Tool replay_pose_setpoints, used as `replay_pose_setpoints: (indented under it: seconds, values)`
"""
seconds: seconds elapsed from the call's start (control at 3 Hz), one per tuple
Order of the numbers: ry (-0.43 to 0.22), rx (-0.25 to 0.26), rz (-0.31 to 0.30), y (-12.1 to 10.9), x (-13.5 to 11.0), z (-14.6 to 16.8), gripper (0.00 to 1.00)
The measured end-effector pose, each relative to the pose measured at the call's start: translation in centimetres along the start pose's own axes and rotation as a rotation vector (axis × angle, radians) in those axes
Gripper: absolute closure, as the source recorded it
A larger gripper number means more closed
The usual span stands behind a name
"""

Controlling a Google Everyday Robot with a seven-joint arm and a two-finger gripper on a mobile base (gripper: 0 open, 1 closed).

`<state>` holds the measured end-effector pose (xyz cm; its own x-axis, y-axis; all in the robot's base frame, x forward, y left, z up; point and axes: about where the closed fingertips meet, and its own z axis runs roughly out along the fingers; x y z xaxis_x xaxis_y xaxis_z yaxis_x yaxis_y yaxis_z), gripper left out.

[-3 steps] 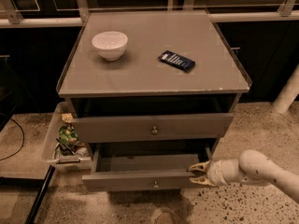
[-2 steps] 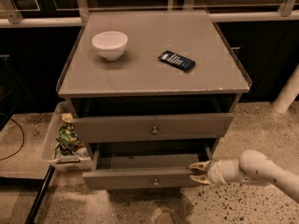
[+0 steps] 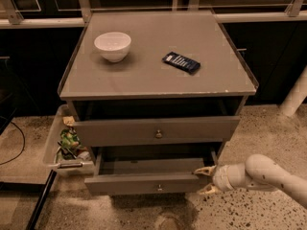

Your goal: Open middle drawer

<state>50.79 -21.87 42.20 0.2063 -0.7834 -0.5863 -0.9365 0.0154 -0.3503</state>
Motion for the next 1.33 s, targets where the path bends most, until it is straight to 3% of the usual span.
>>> replay_pose_setpoints:
  seconds: [0.33,1.0,1.33]
  values:
    - [0.005,-0.010,-0.005,0.2,-0.1,0.5,0.00]
    - [0.020,-0.055,-0.047,0.0,-0.9,3.8,0.00]
    - [0.020,-0.056,-0.047,0.0,-0.9,3.9,0.00]
